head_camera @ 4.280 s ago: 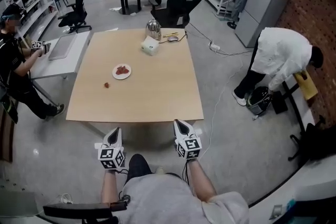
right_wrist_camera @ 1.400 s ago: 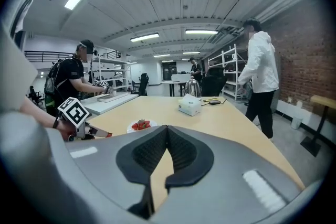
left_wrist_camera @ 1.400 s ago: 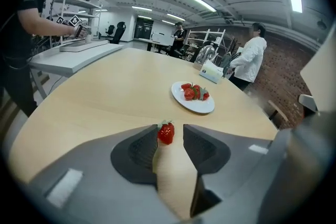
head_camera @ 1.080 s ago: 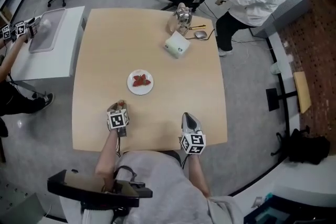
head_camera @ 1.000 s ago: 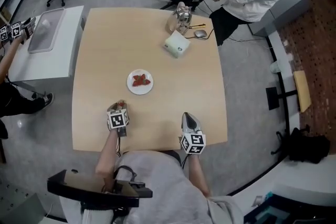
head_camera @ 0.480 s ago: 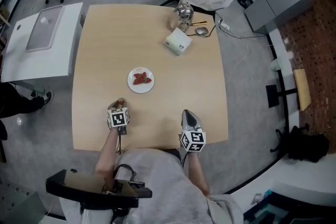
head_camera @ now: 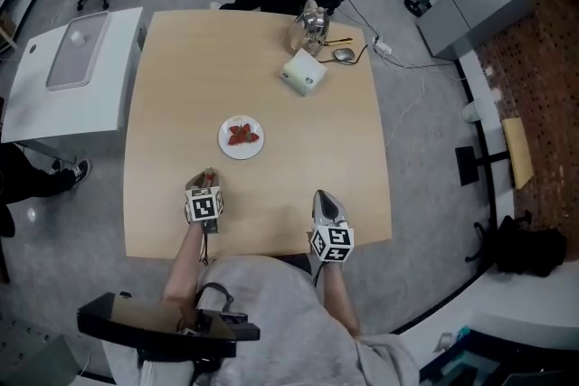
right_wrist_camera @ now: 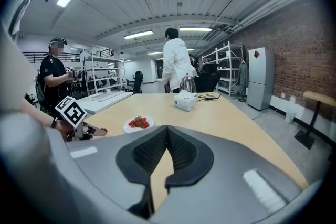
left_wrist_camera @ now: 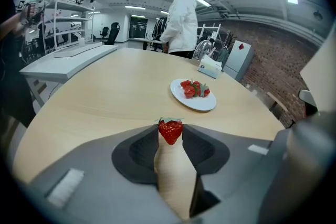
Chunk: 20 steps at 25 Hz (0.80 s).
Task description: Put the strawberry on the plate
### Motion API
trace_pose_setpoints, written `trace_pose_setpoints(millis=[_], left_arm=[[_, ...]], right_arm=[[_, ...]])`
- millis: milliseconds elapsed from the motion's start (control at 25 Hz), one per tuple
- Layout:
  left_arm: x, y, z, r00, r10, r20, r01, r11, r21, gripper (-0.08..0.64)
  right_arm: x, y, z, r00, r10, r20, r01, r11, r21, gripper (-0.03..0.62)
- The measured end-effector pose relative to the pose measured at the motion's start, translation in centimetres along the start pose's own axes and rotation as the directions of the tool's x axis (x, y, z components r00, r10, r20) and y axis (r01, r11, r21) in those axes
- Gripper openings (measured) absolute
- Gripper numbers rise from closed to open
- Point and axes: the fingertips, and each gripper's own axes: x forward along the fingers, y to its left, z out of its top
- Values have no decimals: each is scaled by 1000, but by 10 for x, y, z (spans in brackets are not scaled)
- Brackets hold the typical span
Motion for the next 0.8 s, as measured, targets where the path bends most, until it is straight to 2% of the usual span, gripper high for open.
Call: trace_pose_setpoints(millis=[440,640,800], left_arm=[[-19,-54,31,993,-86,84,75,989,128,161],[-16,-70,52,988,-106,115,92,988,123,161],[-6,-77,57,989,-102,108,88,989,122,161]], right_arm=[[-8,-4,-6,1000,5,22,-5,1000,7,8],[-4,-10,-8,1000,12,18,-12,1000,15,8],[0,-16,-9,1000,17,11,-17,1000,23,8]])
